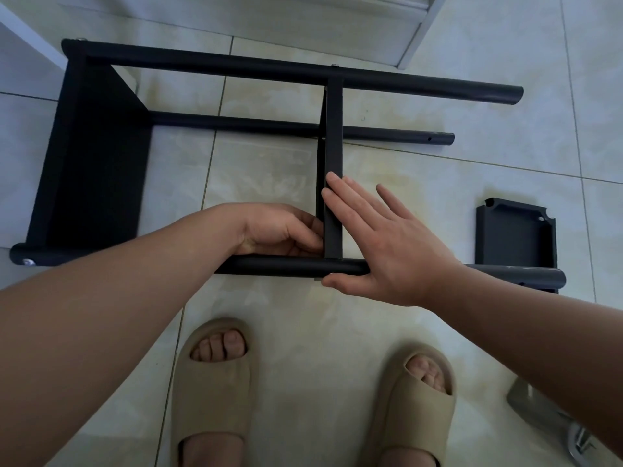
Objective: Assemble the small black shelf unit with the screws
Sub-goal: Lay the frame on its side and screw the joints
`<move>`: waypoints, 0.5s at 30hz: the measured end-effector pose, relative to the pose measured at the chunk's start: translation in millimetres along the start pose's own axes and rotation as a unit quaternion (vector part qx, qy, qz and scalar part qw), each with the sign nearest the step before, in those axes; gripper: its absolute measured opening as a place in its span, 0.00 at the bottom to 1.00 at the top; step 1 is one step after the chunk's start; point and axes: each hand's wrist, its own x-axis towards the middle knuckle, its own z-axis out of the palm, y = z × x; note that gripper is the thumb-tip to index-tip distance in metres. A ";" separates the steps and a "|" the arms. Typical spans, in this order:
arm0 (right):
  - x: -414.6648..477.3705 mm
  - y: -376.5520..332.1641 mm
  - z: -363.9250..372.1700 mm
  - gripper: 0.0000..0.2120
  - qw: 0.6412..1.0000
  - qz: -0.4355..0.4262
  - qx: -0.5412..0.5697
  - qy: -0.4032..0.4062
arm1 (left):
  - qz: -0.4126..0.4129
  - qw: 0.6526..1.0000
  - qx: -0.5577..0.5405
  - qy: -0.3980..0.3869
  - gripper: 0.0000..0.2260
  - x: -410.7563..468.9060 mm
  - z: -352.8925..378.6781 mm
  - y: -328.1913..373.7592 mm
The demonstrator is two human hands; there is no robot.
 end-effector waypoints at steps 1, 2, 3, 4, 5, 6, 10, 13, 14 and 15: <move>0.1 0.0 -0.1 0.49 1.000 0.000 -0.001 -0.001 | 0.002 1.000 0.014 0.001 0.12 0.4 0.3 -0.2; 0.2 0.1 -0.3 0.49 1.000 0.001 -0.001 -0.002 | 0.001 0.999 0.035 0.005 0.10 0.6 0.6 -0.2; 0.2 0.2 -0.6 0.49 1.000 0.002 -0.001 -0.002 | -0.002 0.998 0.058 0.008 0.09 1.0 1.0 0.0; 0.3 0.2 -0.6 0.49 1.000 0.002 0.000 -0.002 | -0.005 0.997 0.071 0.011 0.08 1.2 1.4 0.3; 0.4 0.2 -0.6 0.50 1.000 0.002 0.001 -0.003 | -0.007 0.997 0.073 0.013 0.08 1.7 1.6 0.4; 0.5 0.3 -0.4 0.50 1.000 0.002 0.002 -0.003 | -0.006 0.998 0.068 0.016 0.09 2.3 1.6 0.6; 0.6 0.0 0.8 0.49 1.000 0.000 0.001 0.001 | 0.000 0.997 0.065 0.029 0.13 3.0 1.7 1.9; 0.6 0.2 0.6 0.49 1.000 0.000 0.002 0.003 | -0.001 0.997 0.071 0.037 0.16 3.4 0.5 2.0; 0.7 0.1 0.4 0.49 1.000 0.000 0.002 0.002 | 0.000 0.997 0.071 0.037 0.17 3.0 0.1 1.6; 0.7 0.1 -0.1 0.49 1.000 0.000 0.002 0.001 | 0.000 0.997 0.068 0.036 0.17 2.8 -0.3 1.4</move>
